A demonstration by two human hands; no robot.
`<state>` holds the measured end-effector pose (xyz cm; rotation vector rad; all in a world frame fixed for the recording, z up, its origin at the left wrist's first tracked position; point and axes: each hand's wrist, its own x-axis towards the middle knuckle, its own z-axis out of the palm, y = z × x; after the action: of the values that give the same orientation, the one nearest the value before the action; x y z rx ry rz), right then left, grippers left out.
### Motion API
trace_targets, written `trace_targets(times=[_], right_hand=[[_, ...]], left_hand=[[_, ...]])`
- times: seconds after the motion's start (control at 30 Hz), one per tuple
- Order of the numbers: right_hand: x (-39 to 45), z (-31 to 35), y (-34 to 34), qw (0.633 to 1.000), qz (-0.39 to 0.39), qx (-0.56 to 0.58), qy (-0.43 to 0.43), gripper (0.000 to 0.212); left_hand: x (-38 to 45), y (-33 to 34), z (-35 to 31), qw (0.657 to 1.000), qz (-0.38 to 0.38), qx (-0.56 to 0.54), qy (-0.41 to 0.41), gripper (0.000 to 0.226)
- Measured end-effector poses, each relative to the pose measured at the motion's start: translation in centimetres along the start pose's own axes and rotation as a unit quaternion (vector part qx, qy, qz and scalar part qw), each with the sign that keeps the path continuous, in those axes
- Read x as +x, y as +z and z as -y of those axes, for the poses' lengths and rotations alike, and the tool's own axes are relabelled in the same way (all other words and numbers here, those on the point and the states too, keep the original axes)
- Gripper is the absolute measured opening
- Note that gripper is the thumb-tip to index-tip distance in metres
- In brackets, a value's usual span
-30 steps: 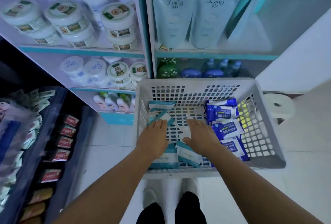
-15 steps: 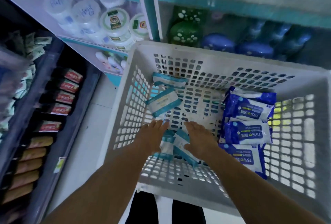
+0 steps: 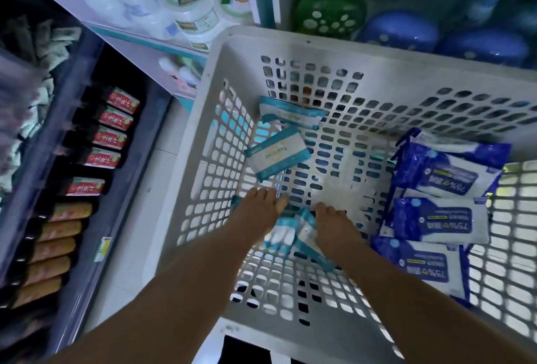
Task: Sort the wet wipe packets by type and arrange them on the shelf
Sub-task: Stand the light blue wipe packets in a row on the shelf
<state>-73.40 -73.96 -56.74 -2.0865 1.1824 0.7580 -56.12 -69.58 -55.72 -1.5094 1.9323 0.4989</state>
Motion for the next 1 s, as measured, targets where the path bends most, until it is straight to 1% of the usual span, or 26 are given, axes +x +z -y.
trace_targets(times=[0.07,0.13,0.23,0.3,0.37,0.47,0.6,0.73,0.87,1.0], right_hand=[[0.6,-0.4,-0.6,1.000,-0.014,0.019,0.005,0.047],[1.0,-0.7,-1.5,0.997,-0.060,0.037,0.021,0.042],[1.3,-1.2,-2.9,0.987,-0.125,0.081,0.056,0.039],[1.4,-1.3,-3.5,0.981,-0.134,0.125,0.067,0.040],[1.4,-1.3,-3.7,0.979,-0.126,0.143,0.065,0.040],[1.2,-0.9,-3.8,0.972,-0.138,0.171,0.087,0.039],[0.8,-0.4,-4.0,0.968,-0.149,0.175,0.101,0.033],[0.4,0.1,-4.3,0.967,-0.139,0.193,0.090,0.030],[0.2,0.1,-4.3,0.961,-0.134,0.221,0.100,0.028],[0.0,-0.3,-4.2,0.954,-0.150,0.238,0.100,0.019]], left_hand=[[0.5,-0.4,0.7,0.998,-0.022,-0.033,-0.041,0.073],[1.2,-1.2,1.6,0.992,-0.044,-0.084,-0.079,0.070],[1.8,-2.0,2.5,0.969,-0.061,-0.200,-0.134,0.066],[1.8,-2.1,2.6,0.957,-0.056,-0.240,-0.153,0.063],[1.7,-2.0,2.5,0.959,-0.048,-0.238,-0.149,0.064],[1.2,-1.5,2.3,0.959,-0.053,-0.237,-0.148,0.075],[0.8,-1.1,2.1,0.974,-0.133,-0.121,-0.136,0.066],[0.7,-1.2,2.0,0.971,-0.083,-0.158,-0.158,0.062],[0.6,-1.3,2.3,0.966,-0.061,-0.175,-0.177,0.048],[0.3,-2.0,2.5,0.956,-0.036,-0.225,-0.187,0.039]])
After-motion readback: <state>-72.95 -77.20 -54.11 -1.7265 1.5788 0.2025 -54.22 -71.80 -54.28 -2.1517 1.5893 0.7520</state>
